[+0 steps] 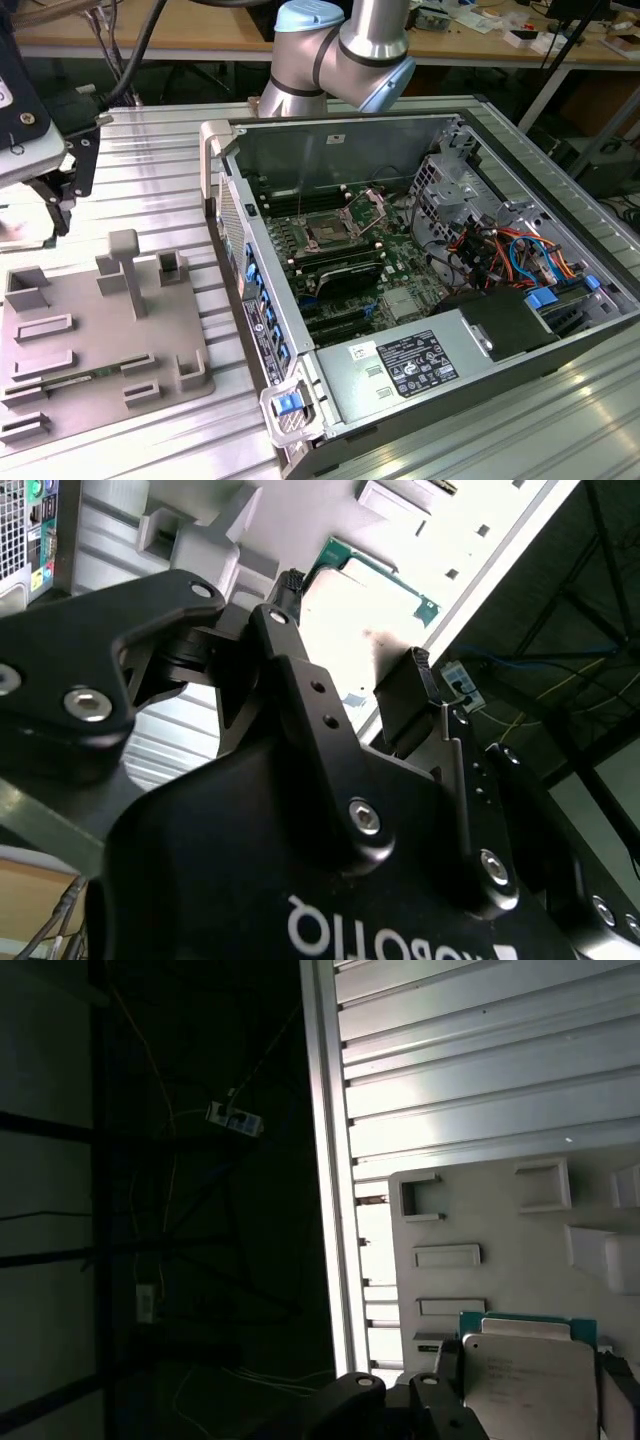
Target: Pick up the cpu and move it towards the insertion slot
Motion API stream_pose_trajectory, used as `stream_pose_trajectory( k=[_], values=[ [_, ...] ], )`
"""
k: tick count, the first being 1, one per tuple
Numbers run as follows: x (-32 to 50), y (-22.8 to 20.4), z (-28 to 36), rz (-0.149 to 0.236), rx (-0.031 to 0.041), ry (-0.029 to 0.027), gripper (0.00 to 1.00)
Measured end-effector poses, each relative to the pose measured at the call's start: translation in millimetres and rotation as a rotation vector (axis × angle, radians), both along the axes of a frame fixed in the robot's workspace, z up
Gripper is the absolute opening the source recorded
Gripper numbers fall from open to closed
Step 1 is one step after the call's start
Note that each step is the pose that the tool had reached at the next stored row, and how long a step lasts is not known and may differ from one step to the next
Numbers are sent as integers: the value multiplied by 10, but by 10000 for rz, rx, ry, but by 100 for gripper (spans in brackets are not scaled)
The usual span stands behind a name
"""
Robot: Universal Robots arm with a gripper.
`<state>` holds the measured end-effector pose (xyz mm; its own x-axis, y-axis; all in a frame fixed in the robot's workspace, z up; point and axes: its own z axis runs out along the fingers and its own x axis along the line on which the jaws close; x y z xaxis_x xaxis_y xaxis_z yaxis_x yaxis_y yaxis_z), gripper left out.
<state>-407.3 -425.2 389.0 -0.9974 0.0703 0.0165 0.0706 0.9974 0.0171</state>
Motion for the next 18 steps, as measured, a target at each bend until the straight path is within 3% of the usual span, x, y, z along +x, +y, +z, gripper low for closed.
stream_pose_trajectory(
  k=[18],
  values=[
    [68,0,1,-1,0,1,55]
  ],
)
